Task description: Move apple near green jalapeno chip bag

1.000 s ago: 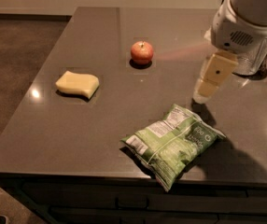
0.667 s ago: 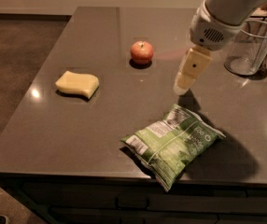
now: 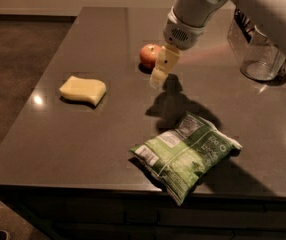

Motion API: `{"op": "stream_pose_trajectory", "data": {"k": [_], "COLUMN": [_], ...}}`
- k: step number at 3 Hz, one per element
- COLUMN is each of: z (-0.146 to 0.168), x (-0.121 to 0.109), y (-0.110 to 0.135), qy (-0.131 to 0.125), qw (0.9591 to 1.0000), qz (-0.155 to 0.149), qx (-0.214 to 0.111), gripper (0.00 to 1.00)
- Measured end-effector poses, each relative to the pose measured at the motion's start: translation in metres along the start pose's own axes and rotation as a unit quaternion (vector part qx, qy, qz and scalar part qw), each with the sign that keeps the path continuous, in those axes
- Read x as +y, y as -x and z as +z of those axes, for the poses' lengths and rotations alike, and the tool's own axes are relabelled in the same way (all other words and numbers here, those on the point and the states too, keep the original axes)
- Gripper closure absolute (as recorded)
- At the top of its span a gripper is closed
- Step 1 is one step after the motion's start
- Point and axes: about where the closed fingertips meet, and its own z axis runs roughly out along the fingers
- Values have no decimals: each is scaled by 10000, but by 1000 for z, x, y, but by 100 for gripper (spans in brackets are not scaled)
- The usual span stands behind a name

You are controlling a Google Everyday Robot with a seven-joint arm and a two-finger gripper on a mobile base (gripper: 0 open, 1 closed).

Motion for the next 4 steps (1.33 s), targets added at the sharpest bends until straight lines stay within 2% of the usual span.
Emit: {"op": "stream_pose_trajectory", "data": {"k": [1, 3, 4], "z": [33, 60, 68], "x": [-24, -63, -75], "y": [29, 49, 49], "qy": [39, -73, -120], "qw": [9999, 9995, 9992], "qz": [47, 192, 220], "qx": [126, 256, 325], "gripper": [0, 0, 18]}}
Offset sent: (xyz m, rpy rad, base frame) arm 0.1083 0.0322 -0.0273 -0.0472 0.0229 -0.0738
